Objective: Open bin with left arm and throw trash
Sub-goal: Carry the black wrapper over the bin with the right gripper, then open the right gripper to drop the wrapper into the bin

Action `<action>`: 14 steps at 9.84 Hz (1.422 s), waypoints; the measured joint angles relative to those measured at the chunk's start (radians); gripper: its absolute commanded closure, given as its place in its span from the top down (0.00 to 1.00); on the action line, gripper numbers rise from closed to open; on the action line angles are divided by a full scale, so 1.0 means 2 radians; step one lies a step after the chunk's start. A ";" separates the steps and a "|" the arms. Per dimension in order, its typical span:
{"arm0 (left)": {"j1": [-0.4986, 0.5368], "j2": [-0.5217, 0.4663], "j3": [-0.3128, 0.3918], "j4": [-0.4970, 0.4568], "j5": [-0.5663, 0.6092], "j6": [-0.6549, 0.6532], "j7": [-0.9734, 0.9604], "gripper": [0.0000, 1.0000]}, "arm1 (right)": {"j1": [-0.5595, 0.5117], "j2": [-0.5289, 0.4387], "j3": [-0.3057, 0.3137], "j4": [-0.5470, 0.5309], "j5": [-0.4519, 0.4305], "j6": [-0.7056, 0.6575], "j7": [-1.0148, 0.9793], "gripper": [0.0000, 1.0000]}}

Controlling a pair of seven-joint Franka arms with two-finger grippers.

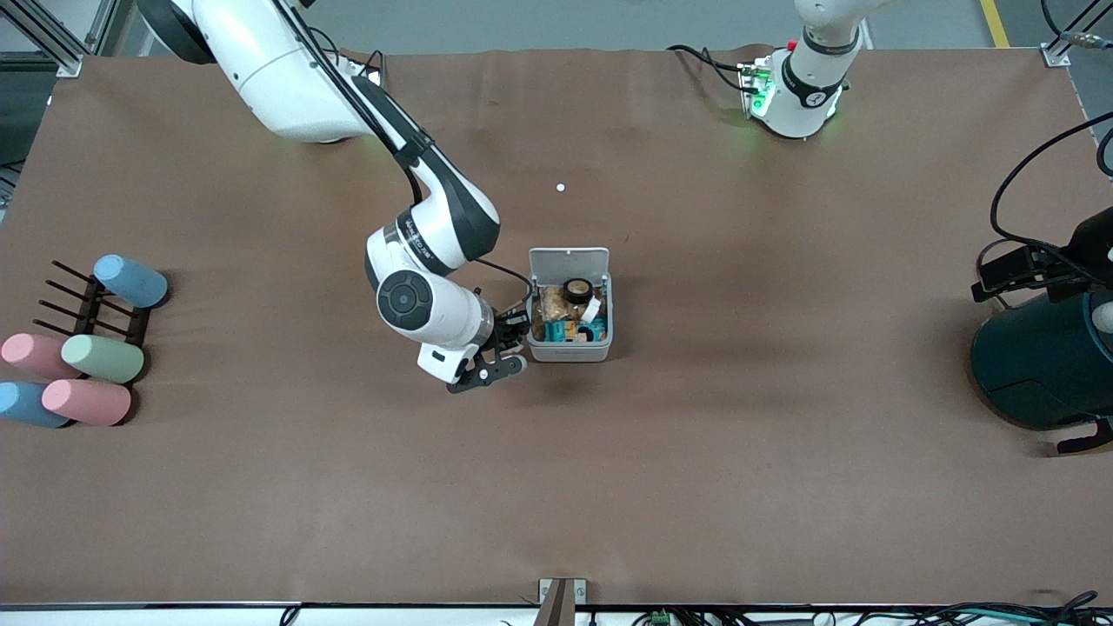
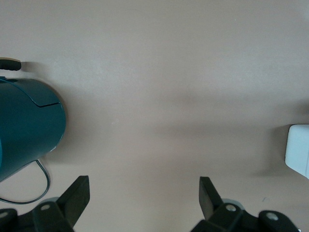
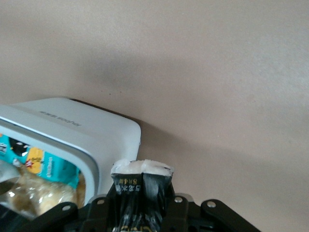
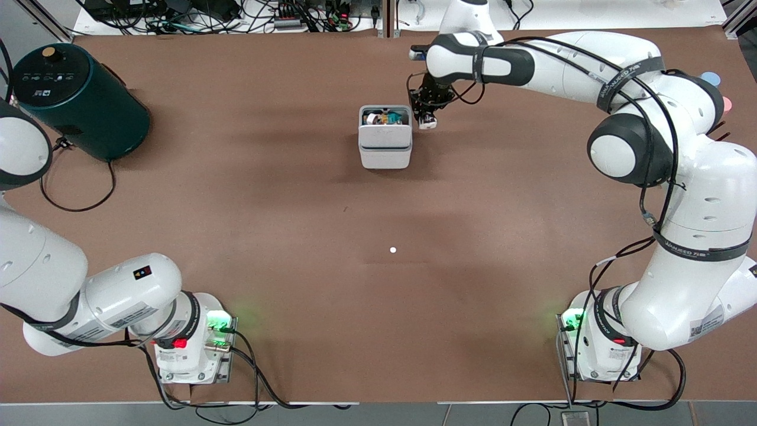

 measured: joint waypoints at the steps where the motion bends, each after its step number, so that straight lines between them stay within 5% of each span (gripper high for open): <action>1: -0.016 -0.004 0.007 0.000 0.000 -0.004 -0.013 1.00 | 0.001 -0.001 0.000 0.014 0.000 -0.021 0.014 0.35; 5: -0.192 -0.034 0.181 0.000 -0.001 -0.026 -0.030 1.00 | 0.028 -0.004 0.006 0.040 0.002 -0.040 0.094 0.36; 7: -0.201 -0.055 0.196 -0.007 -0.001 -0.038 -0.029 1.00 | 0.042 -0.004 0.019 0.046 0.002 -0.039 0.140 0.38; 11: -0.249 -0.096 0.258 -0.047 -0.014 -0.038 -0.029 1.00 | 0.049 -0.003 0.022 0.046 0.002 -0.035 0.150 0.91; 14: -0.258 -0.127 0.263 -0.075 -0.016 -0.038 -0.029 1.00 | 0.046 -0.003 0.020 0.046 0.002 -0.031 0.149 0.94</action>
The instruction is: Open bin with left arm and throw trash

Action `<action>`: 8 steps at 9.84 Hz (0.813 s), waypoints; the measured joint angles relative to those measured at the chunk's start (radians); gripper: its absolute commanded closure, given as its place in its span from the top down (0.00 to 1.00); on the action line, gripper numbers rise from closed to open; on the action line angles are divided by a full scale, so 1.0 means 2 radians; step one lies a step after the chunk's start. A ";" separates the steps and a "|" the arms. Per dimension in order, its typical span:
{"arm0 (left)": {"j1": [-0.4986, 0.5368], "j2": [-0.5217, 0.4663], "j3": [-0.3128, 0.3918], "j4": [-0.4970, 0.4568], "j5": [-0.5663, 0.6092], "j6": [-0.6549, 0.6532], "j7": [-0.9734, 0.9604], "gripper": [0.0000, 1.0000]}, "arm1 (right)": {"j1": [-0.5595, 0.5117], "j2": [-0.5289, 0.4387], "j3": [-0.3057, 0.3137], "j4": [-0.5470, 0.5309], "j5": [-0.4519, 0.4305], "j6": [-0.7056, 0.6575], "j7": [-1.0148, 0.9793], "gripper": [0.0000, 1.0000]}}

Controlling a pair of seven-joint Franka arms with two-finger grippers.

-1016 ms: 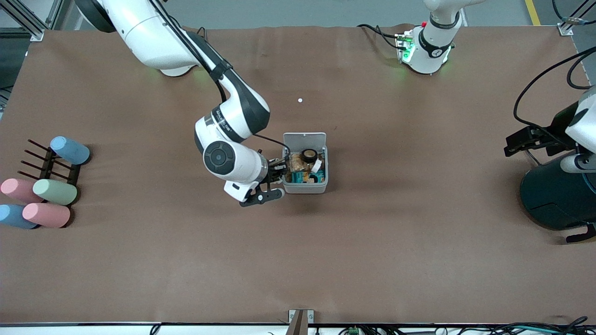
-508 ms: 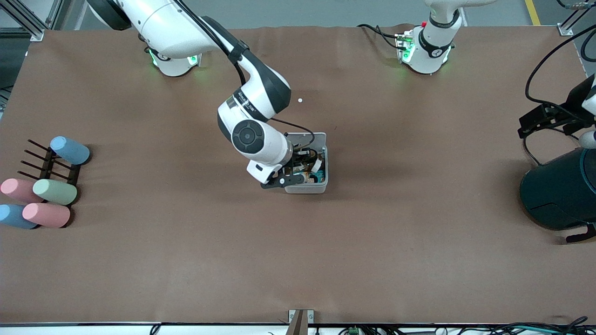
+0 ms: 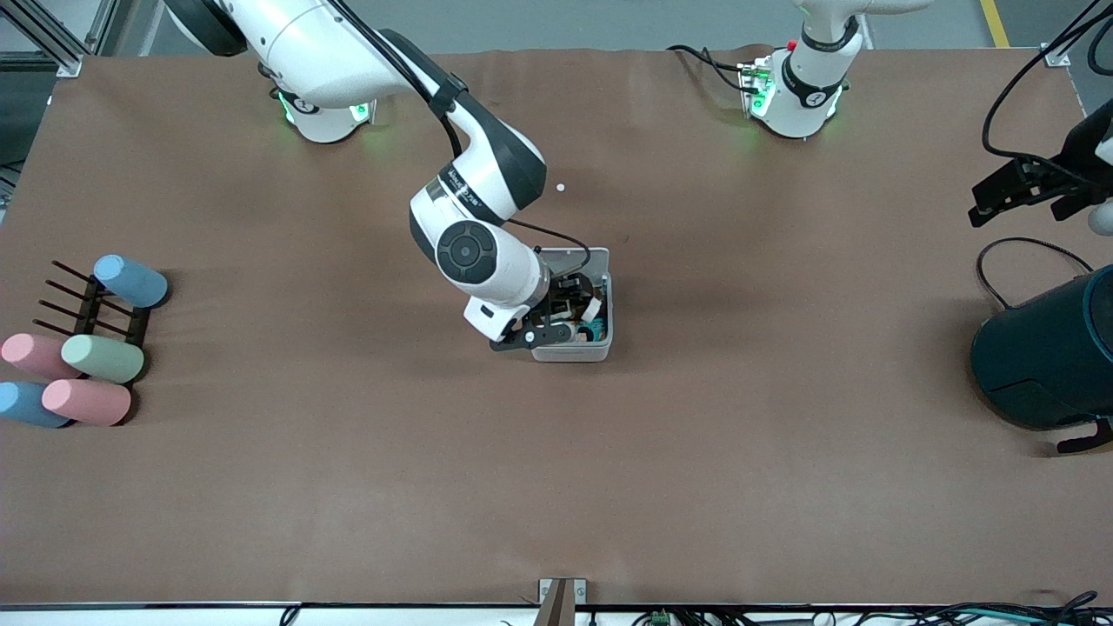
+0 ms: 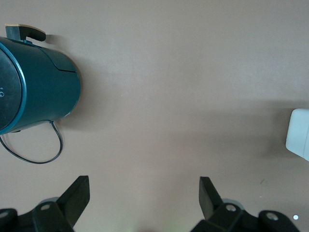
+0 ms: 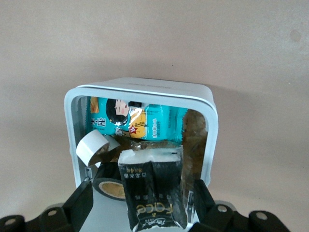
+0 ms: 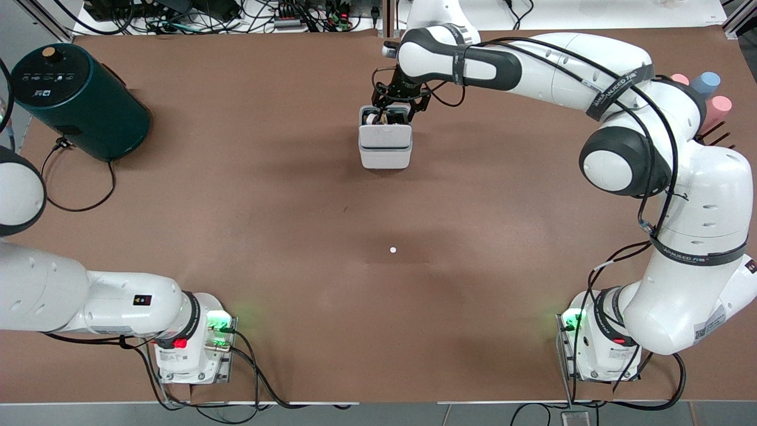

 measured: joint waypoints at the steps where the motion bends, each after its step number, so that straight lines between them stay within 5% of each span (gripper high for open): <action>1: -0.003 -0.002 0.001 -0.002 0.000 0.000 0.000 1.00 | -0.003 0.000 -0.003 0.000 0.000 0.001 -0.004 0.96; 4: -0.011 -0.005 0.001 -0.003 0.000 0.003 0.006 1.00 | -0.021 0.000 -0.022 0.001 -0.005 0.002 -0.069 0.99; 8: -0.011 -0.008 0.002 -0.003 0.000 0.004 0.056 1.00 | -0.083 -0.004 -0.025 0.006 -0.076 -0.029 -0.164 0.99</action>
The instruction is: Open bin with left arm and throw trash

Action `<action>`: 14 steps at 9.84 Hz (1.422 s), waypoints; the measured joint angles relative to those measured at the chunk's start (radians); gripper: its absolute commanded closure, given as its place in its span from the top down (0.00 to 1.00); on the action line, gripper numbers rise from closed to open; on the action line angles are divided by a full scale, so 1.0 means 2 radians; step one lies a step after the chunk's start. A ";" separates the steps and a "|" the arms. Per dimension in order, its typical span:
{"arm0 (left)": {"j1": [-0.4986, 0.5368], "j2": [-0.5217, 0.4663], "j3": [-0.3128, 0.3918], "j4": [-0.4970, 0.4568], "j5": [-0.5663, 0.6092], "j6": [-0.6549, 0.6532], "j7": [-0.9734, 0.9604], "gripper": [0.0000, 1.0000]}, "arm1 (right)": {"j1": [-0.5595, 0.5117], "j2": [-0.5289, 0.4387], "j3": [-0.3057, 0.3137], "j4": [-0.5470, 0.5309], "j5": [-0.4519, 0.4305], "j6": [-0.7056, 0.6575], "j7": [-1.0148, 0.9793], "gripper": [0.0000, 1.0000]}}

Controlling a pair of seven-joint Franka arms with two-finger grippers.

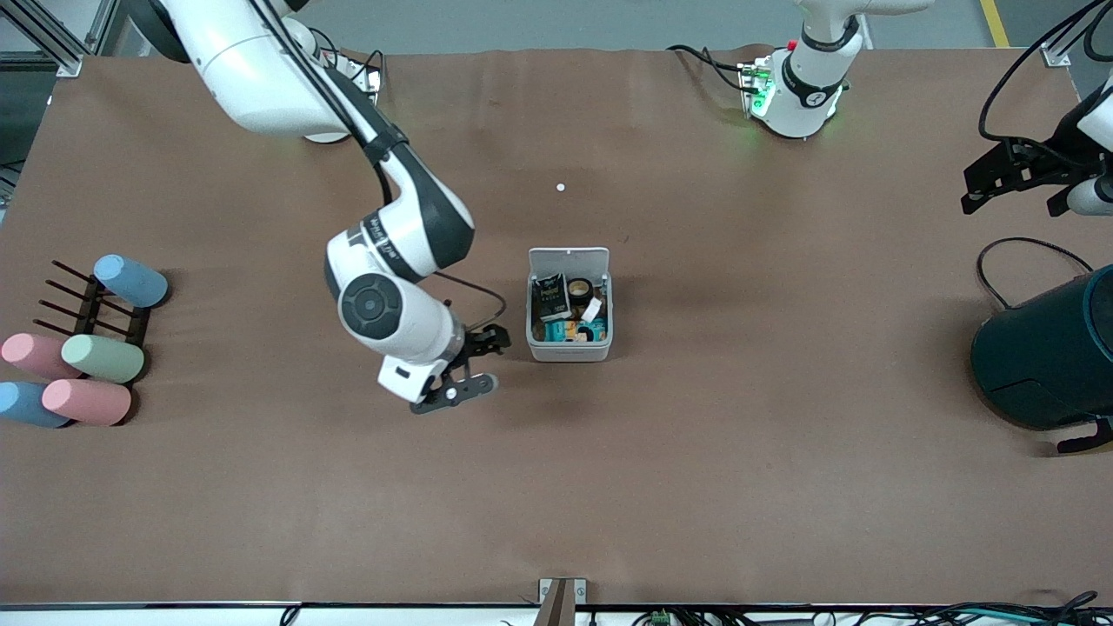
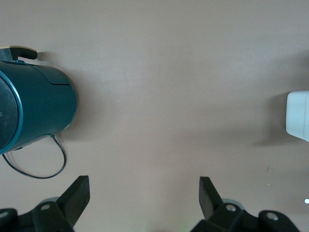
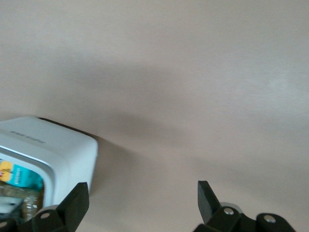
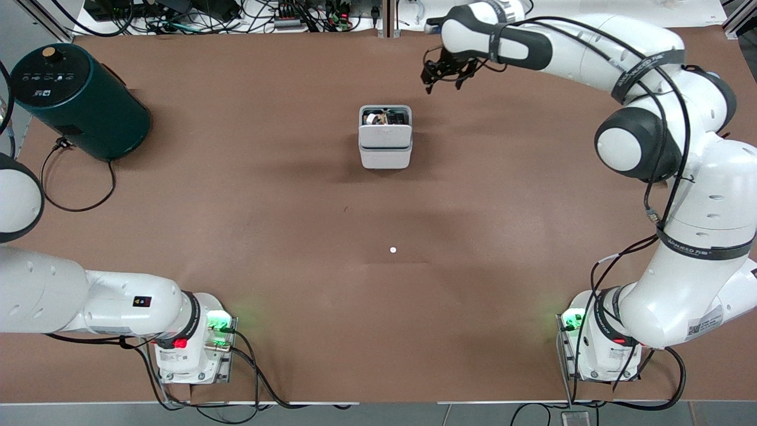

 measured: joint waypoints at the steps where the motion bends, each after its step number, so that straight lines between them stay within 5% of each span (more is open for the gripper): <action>1: 0.000 -0.001 0.000 0.000 0.000 0.000 0.001 1.00 | -0.011 -0.005 0.000 0.002 -0.006 -0.016 -0.003 0.99; 10: 0.004 0.001 0.005 -0.001 -0.032 0.003 0.000 1.00 | -0.181 -0.137 -0.004 0.012 -0.060 -0.185 -0.086 1.00; 14: -0.004 0.013 -0.007 0.000 -0.035 0.011 -0.022 1.00 | -0.178 -0.247 -0.055 0.005 -0.061 -0.236 -0.089 1.00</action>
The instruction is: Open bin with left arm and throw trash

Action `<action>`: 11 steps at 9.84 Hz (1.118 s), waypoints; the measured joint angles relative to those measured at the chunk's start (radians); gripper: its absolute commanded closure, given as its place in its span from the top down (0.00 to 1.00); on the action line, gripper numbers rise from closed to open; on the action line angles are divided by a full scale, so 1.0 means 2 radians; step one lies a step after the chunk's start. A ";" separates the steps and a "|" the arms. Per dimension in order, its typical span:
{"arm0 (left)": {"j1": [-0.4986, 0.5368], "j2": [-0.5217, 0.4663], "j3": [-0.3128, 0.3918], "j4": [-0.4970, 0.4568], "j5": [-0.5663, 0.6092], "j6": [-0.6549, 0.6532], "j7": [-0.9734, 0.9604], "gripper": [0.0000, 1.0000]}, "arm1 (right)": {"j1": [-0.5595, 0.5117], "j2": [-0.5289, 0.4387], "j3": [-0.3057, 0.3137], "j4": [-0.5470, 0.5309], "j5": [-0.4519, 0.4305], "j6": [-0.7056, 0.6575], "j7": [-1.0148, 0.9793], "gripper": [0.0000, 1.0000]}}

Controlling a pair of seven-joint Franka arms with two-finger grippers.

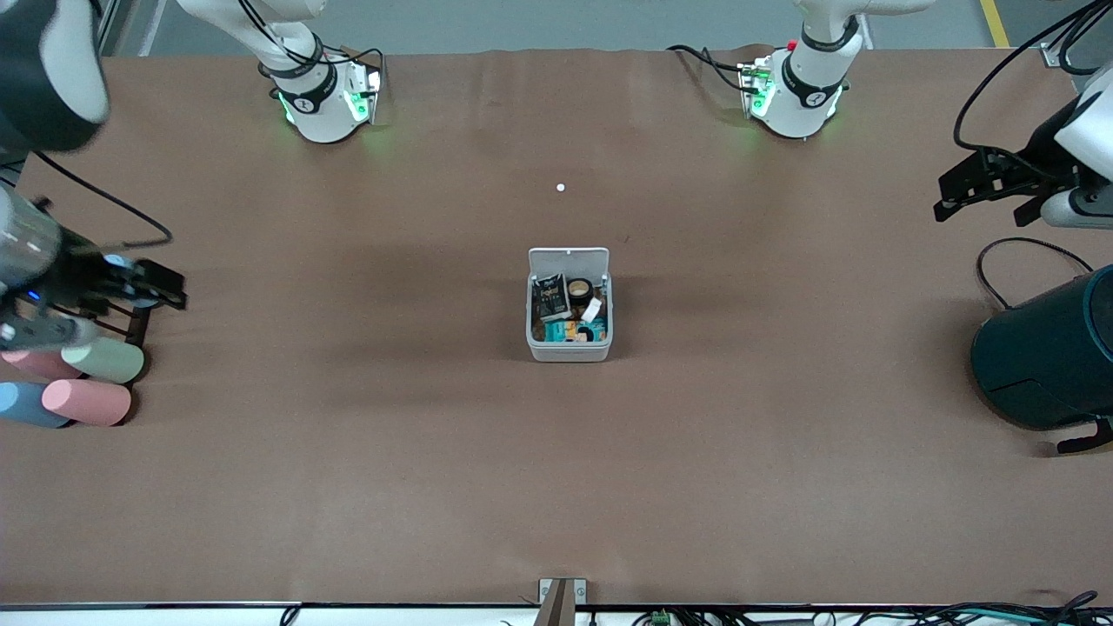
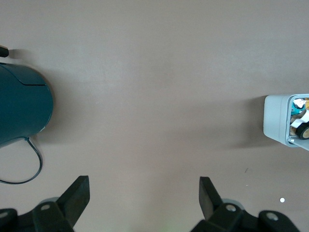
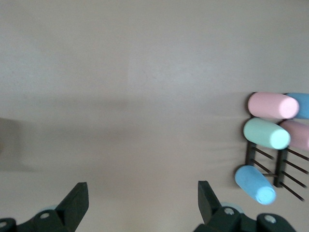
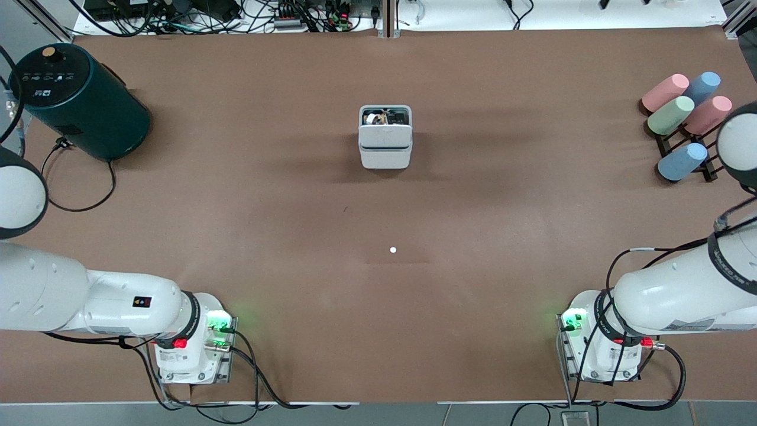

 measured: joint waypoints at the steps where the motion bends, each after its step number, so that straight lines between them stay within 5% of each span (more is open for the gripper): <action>1: 0.002 0.000 0.001 0.001 0.000 0.002 0.000 1.00 | 0.003 -0.024 -0.011 -0.002 0.000 -0.009 0.000 1.00; 4: 0.006 0.000 0.004 0.007 0.000 0.003 0.000 1.00 | 0.003 -0.079 -0.026 -0.017 0.000 -0.026 0.000 1.00; 11: 0.008 0.000 0.006 0.017 0.002 0.003 0.000 1.00 | 0.002 -0.077 -0.037 -0.057 0.007 -0.015 0.002 1.00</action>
